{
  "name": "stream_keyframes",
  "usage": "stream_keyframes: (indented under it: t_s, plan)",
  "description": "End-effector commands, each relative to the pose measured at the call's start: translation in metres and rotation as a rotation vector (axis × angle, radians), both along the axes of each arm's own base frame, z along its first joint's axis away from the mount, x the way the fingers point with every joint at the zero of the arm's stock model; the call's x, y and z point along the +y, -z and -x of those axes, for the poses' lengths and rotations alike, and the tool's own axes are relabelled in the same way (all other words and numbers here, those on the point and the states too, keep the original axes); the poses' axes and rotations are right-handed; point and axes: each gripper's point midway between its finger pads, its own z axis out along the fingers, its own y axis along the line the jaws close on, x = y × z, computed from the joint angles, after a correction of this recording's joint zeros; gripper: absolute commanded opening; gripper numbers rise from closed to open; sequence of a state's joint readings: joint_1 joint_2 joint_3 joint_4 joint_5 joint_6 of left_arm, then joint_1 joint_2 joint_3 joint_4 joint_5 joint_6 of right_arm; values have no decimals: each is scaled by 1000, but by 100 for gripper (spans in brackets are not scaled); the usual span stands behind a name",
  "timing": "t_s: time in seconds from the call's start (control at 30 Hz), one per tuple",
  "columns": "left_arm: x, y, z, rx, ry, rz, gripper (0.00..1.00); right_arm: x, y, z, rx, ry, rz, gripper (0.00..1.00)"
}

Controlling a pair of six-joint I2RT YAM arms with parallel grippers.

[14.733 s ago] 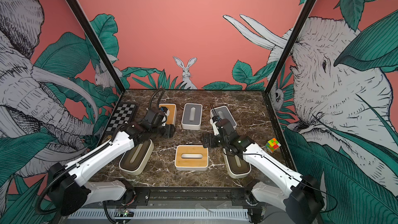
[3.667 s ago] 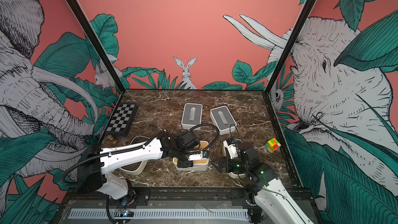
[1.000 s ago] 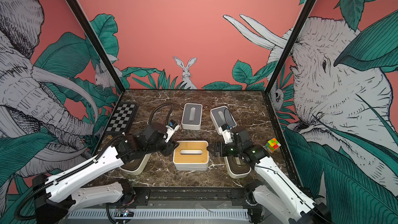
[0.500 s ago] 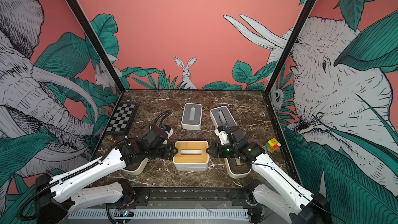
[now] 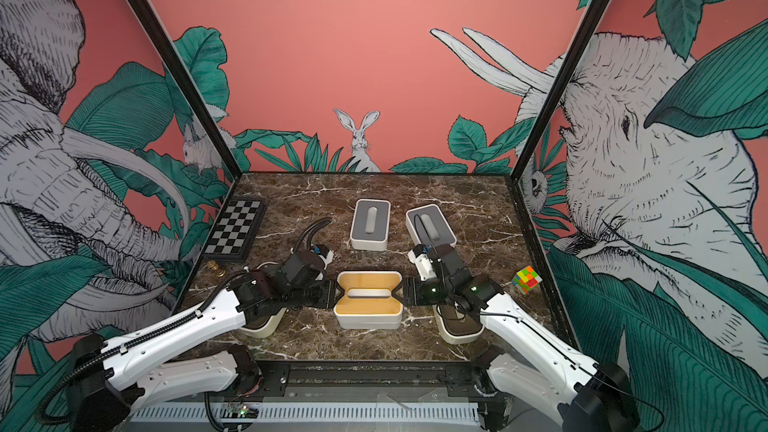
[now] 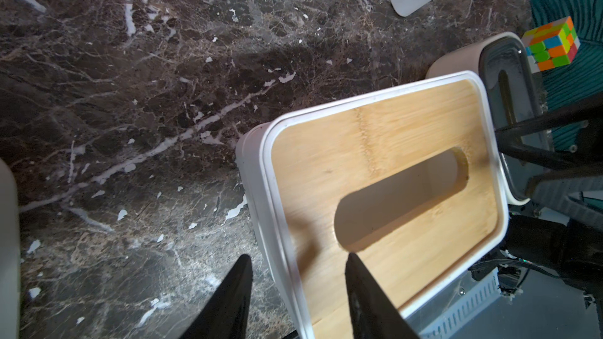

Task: Stack the tissue boxes
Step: Place the tissue box at the tissue box.

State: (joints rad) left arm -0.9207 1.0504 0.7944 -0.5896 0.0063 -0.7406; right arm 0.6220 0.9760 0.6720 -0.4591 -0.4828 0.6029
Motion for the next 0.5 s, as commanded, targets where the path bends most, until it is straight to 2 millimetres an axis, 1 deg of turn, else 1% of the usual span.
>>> stream_keyframes:
  t_s: [0.0, 0.23, 0.4, 0.47]
  plan:
    - [-4, -3, -7, -19, -33, 49, 49, 4, -1, -2, -16, -7, -15, 63]
    - [-3, -3, -7, -28, -32, 43, 49, 8, -1, 0, -16, -18, -26, 63]
    - [-6, 0, -7, -20, -23, 48, 50, 8, -1, 0, -14, -20, -26, 64]
    - [-7, -2, -9, -27, -22, 50, 50, 8, 0, 1, -12, -22, -26, 64]
